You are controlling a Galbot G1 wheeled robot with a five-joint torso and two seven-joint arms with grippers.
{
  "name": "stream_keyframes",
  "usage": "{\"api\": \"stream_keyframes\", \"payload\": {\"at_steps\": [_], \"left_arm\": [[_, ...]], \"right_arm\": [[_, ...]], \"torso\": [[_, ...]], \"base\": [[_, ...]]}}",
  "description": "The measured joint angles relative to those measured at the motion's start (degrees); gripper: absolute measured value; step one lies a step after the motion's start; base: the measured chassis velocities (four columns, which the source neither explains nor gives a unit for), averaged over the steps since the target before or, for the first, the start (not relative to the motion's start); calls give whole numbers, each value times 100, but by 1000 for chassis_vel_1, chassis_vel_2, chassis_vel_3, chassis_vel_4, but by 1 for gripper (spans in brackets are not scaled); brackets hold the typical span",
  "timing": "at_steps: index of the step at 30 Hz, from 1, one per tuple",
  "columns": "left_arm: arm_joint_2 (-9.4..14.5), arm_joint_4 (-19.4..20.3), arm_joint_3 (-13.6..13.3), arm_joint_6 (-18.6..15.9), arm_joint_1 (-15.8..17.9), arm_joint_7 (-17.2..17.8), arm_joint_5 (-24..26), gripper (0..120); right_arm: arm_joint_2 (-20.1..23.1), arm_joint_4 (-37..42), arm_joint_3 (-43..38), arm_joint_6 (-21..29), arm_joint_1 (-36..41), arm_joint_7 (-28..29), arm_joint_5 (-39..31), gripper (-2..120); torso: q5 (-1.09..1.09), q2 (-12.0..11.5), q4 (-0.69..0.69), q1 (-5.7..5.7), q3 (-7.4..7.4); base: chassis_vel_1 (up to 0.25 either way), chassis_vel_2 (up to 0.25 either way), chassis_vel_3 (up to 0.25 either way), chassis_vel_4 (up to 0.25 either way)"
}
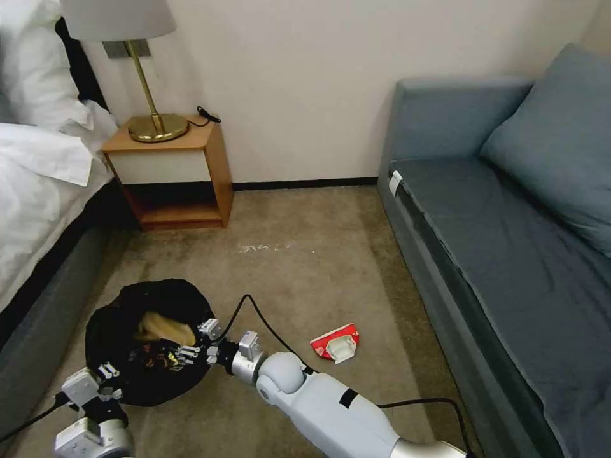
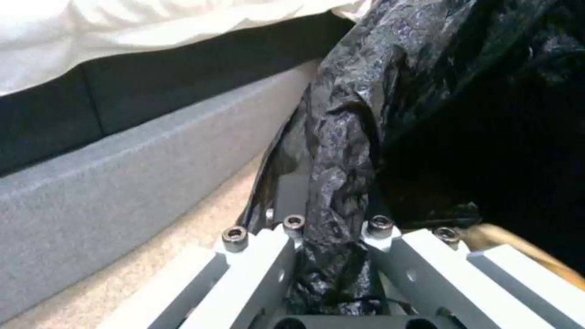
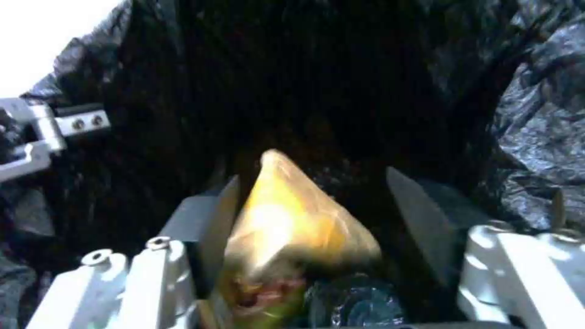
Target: Pick up the trash bin, then pick up the garbage on the floor and place it into the trash bin.
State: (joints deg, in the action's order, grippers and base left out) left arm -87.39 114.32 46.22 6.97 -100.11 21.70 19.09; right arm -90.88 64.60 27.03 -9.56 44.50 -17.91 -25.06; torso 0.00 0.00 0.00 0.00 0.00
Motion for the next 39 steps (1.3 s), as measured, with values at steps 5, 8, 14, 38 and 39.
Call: {"api": "stream_keyframes", "payload": {"at_steps": [5, 8, 14, 38, 39], "left_arm": [[-20, -106, 1, 52, 16, 21, -36, 3], [-20, -151, 21, 55, 39, 27, -33, 3], [43, -288, 73, 56, 103, 37, 75, 3], [-7, -73, 39, 108, -46, 48, -94, 3], [-7, -73, 39, 108, -46, 48, -94, 3]], "right_arm": [[125, 149, -77, 3, 104, 3, -1, 89], [201, 252, -143, 3, 176, 4, 2, 96], [529, 520, -496, -21, 478, -50, 70, 100], [1212, -856, -3154, -257, 1136, 494, 3071, 100], [1212, -856, -3154, -257, 1136, 494, 3071, 100]], "torso": [[0, 0, 0, 0, 0], [0, 0, 1, 0, 0], [0, 0, -1, 0, 0], [1, 0, -1, 0, 1], [1, 0, -1, 0, 1]], "base": [[0, 0, 0, 0], [0, 0, 0, 0], [0, 0, 0, 0], [0, 0, 0, 0], [0, 0, 0, 0]]}}
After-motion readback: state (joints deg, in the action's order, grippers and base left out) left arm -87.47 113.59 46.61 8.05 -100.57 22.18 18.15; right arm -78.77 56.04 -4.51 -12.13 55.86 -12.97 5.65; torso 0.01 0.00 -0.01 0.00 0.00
